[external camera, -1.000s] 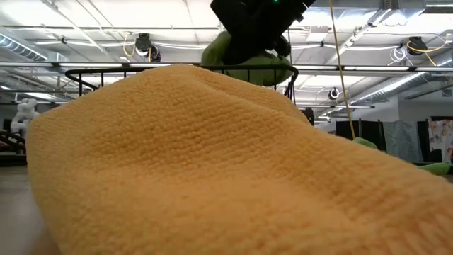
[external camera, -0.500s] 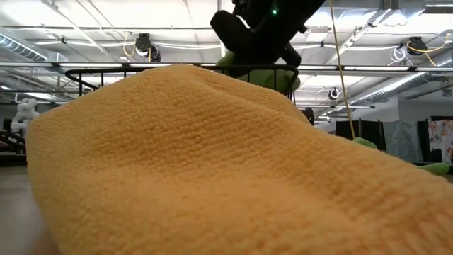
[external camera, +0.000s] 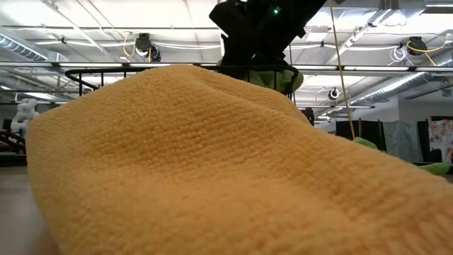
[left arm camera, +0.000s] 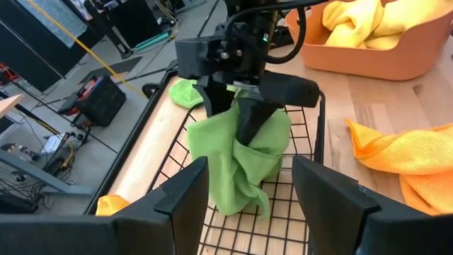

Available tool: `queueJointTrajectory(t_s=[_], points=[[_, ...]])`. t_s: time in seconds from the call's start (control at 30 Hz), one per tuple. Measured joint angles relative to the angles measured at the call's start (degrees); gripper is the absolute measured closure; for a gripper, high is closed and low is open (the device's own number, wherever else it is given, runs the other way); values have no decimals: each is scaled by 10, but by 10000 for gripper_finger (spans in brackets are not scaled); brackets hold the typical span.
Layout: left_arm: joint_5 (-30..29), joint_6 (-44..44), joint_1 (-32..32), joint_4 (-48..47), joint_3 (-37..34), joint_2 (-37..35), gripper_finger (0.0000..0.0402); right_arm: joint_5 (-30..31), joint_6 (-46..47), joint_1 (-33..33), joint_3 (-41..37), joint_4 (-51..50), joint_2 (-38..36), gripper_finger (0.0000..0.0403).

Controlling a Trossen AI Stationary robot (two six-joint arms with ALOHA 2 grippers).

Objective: Sort microfiber towel by color & place in baskets
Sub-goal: Put the bottom green microfiber cloth into the black wire basket, then put the green microfiber cloth into the black wire basket

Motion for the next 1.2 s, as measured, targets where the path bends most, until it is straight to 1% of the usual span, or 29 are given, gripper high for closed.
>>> queueJointTrajectory(t_s=[0.13,0.23,0.33,0.4,0.53,0.57,0.63,0.8,0.97,1.03,1.2], points=[[0,0,0,0,0,0,192,-45,-42,0,0,20,0,150],[0,0,0,0,0,0,192,-74,-70,0,0,27,0,135],[2,0,0,0,0,0,192,-97,-83,0,0,28,-1,129],[4,0,0,0,0,0,192,-98,-91,0,0,31,-2,129],[5,0,0,0,0,0,192,-114,-127,0,0,72,-4,128],[5,0,0,0,0,0,192,-112,-137,0,0,77,-4,128],[5,0,0,0,0,0,192,-83,-140,-6,0,64,-5,128],[5,-10,-2,0,0,0,192,-69,-126,-33,0,14,-5,128],[6,-11,-2,-2,0,0,192,-52,-133,-40,0,-16,-9,128],[6,-11,-2,-7,0,0,192,-36,-143,-40,2,-20,-18,128],[6,-14,-2,-19,0,0,192,25,-160,-32,37,-110,-50,128]])
